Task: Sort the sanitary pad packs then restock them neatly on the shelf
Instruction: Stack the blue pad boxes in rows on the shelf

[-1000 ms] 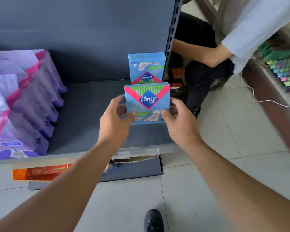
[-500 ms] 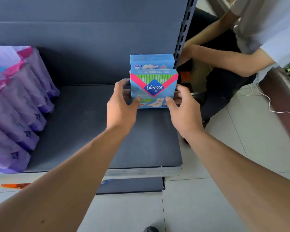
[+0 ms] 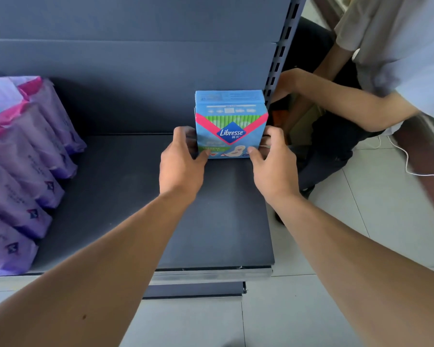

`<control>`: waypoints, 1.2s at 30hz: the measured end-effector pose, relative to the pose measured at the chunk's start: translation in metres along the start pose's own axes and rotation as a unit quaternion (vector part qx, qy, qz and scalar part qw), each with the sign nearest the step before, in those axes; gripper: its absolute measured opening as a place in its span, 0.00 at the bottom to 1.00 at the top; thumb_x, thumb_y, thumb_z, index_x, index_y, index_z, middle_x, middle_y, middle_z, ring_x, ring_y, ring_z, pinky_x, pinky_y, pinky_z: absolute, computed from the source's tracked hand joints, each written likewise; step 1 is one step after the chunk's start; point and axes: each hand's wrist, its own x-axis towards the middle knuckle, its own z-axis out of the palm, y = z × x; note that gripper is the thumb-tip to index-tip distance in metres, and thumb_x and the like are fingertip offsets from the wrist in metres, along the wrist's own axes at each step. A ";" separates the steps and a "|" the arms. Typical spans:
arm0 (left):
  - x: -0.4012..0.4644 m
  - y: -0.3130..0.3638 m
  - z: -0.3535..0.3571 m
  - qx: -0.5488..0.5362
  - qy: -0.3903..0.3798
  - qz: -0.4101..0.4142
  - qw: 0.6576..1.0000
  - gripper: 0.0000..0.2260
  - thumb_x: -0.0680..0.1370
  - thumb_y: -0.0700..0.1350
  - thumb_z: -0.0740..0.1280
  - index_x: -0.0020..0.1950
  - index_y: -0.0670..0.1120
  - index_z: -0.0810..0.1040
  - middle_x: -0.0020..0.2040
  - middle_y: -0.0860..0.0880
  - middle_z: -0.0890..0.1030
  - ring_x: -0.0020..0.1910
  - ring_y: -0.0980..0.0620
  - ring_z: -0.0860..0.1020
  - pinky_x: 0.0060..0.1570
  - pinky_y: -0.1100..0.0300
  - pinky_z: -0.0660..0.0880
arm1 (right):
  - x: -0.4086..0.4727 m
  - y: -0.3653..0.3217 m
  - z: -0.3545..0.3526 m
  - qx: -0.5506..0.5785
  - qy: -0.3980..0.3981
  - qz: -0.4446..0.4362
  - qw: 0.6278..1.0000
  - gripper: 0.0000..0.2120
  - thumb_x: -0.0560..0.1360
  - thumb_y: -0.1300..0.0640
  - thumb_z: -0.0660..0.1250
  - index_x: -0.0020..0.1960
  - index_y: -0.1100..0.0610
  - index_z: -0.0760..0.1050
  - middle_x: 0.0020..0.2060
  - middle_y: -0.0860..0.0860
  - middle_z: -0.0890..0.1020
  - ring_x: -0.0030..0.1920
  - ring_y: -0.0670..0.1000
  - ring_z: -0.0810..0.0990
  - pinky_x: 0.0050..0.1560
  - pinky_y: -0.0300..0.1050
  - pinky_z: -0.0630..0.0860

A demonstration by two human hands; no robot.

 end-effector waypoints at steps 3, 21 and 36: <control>0.002 -0.003 -0.003 0.008 0.000 -0.005 1.000 0.12 0.76 0.41 0.70 0.53 0.52 0.70 0.45 0.61 0.79 0.47 0.59 0.80 0.48 0.58 0.78 | 0.001 -0.002 0.002 -0.005 -0.014 -0.001 1.000 0.16 0.78 0.54 0.68 0.63 0.53 0.68 0.56 0.48 0.81 0.54 0.47 0.80 0.48 0.42 0.79; 0.008 -0.009 -0.001 0.025 -0.019 -0.002 1.000 0.11 0.76 0.43 0.70 0.55 0.49 0.73 0.48 0.56 0.82 0.47 0.55 0.80 0.49 0.54 0.79 | 0.002 0.003 0.010 -0.032 0.004 0.003 0.999 0.14 0.78 0.53 0.67 0.60 0.54 0.68 0.59 0.48 0.80 0.57 0.48 0.79 0.39 0.24 0.67; -0.078 0.015 -0.051 0.182 -0.013 0.201 0.962 0.20 0.76 0.48 0.63 0.67 0.46 0.71 0.65 0.48 0.73 0.62 0.45 0.70 0.57 0.51 0.70 | -0.105 -0.019 -0.052 -0.279 0.039 -0.176 0.943 0.18 0.76 0.53 0.63 0.64 0.58 0.74 0.58 0.54 0.79 0.57 0.58 0.77 0.49 0.53 0.76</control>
